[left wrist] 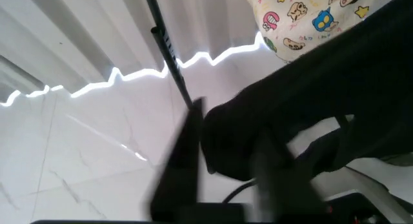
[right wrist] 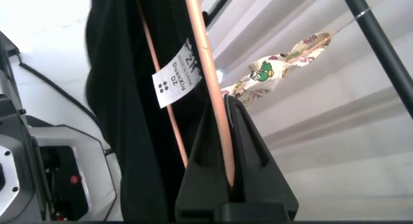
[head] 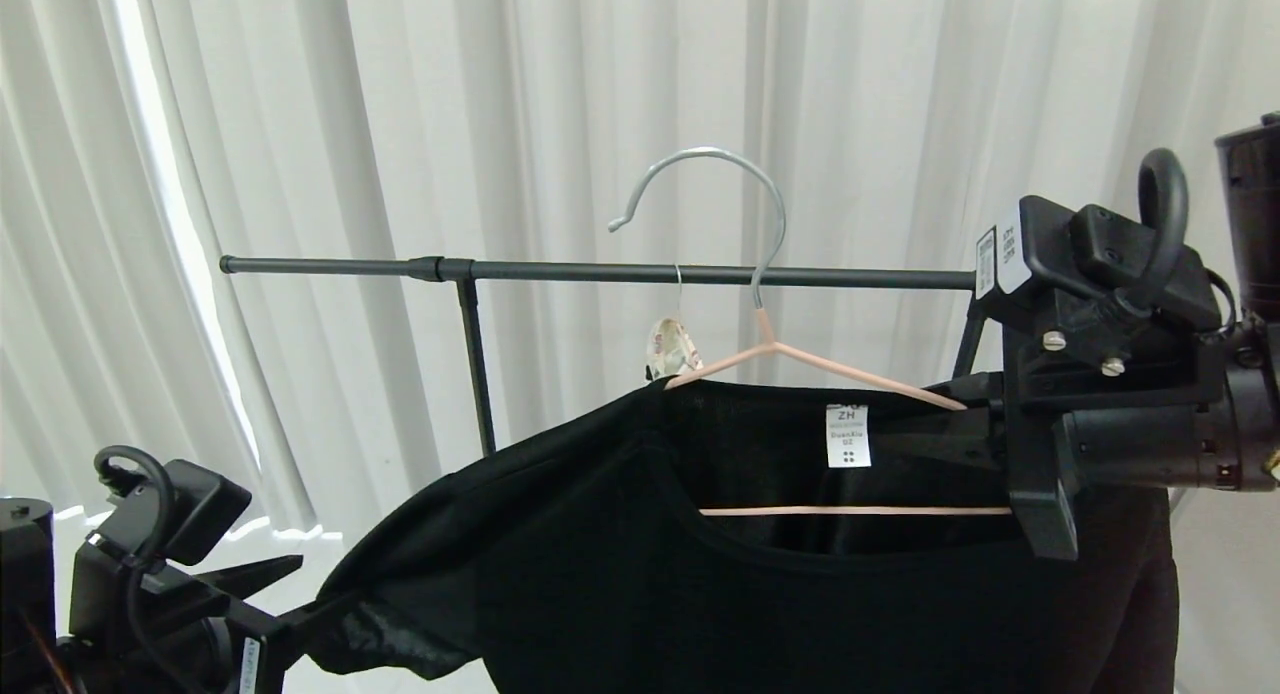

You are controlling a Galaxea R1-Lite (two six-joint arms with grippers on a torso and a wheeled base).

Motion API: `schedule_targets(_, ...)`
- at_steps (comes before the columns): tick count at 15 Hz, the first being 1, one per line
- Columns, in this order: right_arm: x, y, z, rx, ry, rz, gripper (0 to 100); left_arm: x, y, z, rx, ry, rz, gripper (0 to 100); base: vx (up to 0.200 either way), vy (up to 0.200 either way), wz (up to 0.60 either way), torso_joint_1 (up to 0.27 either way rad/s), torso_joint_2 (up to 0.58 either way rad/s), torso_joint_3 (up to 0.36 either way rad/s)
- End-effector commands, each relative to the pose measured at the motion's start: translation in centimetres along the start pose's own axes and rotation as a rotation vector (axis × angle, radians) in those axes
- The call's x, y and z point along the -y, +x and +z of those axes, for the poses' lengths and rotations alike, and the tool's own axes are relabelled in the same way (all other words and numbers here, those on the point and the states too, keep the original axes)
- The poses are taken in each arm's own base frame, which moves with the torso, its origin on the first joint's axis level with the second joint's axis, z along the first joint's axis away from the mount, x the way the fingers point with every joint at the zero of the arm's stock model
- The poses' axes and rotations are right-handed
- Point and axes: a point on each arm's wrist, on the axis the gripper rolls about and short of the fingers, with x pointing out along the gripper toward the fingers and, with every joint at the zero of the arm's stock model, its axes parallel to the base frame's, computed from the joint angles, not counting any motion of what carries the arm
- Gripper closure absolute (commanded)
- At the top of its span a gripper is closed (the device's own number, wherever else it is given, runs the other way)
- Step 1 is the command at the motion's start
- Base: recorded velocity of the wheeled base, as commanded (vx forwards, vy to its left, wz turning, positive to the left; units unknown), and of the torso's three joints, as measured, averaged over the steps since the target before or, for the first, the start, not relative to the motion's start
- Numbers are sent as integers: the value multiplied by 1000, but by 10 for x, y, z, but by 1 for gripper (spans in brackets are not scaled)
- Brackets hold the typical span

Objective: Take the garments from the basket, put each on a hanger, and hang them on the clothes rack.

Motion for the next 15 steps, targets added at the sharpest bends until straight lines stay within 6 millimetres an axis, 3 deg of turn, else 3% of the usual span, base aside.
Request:
schedule_targets(1, 2, -1, -2, -4, 5, -9, 100, 1, -8, 2, 43, 2, 1, 0, 0, 0, 0, 0, 0, 0)
schedule_targets(6, 10, -18, -27, -77, 57, -112, 100, 7, -27, 7, 167, -74, -138, 0, 0, 0, 0, 0, 0, 0)
schedule_targets(10, 1, -42, -64, -149, 115, -170, 100, 7, -28, 11, 184, -75, -150, 0, 0, 0, 0, 0, 0, 0)
schedule_targets(15, -27, -87, -117, -249, 283, -392, 100, -6, -11, 52, 217, -53, -125, 0, 0, 0, 0, 0, 0, 0)
